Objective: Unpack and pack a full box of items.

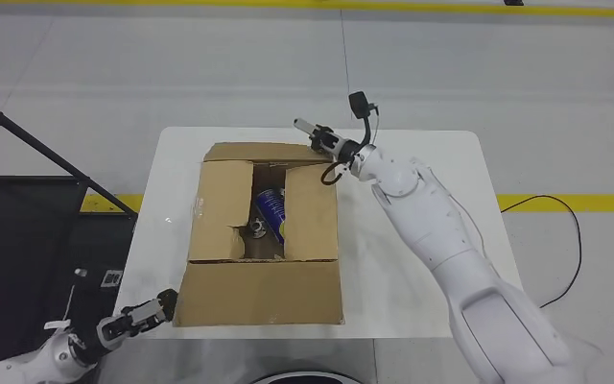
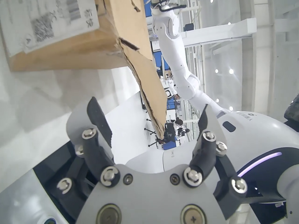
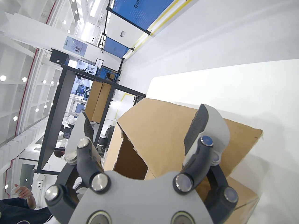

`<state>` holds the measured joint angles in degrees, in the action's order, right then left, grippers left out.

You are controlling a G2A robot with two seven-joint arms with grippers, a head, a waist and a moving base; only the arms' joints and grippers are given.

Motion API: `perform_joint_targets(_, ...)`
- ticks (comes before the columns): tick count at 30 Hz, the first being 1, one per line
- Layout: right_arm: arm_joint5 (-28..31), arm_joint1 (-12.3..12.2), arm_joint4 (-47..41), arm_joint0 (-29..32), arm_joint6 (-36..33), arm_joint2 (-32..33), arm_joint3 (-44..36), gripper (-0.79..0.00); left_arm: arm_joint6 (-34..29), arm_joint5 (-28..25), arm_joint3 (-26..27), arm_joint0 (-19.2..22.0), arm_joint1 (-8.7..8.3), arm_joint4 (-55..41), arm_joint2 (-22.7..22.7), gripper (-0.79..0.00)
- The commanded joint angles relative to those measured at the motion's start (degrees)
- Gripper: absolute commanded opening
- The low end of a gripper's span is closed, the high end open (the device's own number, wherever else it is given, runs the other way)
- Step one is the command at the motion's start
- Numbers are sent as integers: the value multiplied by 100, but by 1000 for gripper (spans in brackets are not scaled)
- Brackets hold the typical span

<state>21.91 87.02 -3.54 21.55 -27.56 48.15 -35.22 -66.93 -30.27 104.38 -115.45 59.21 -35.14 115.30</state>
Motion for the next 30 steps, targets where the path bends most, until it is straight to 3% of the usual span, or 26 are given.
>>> perform_joint_targets(1, -18, 20, -34, -29, -143, 4, 98, 0, 131, -119, 8, -71, 12, -88, 131, 0)
perform_joint_targets(8, -64, 89, -120, -139, -456, 30, 392, 0, 628, -362, 22, -259, 65, -231, 426, 0)
perform_joint_targets(19, -30, 160, -134, -288, -610, 109, 734, 0, 911, -500, 88, -324, 128, -196, 370, 0)
perform_joint_targets(25, 327, 128, -55, -299, -160, 262, 681, 0, 1051, -577, 106, -309, 155, -198, 380, 0)
perform_joint_targets(30, 757, 32, -72, -151, -12, 498, 101, 0, 1242, -630, 150, -328, 178, 60, 436, 0)
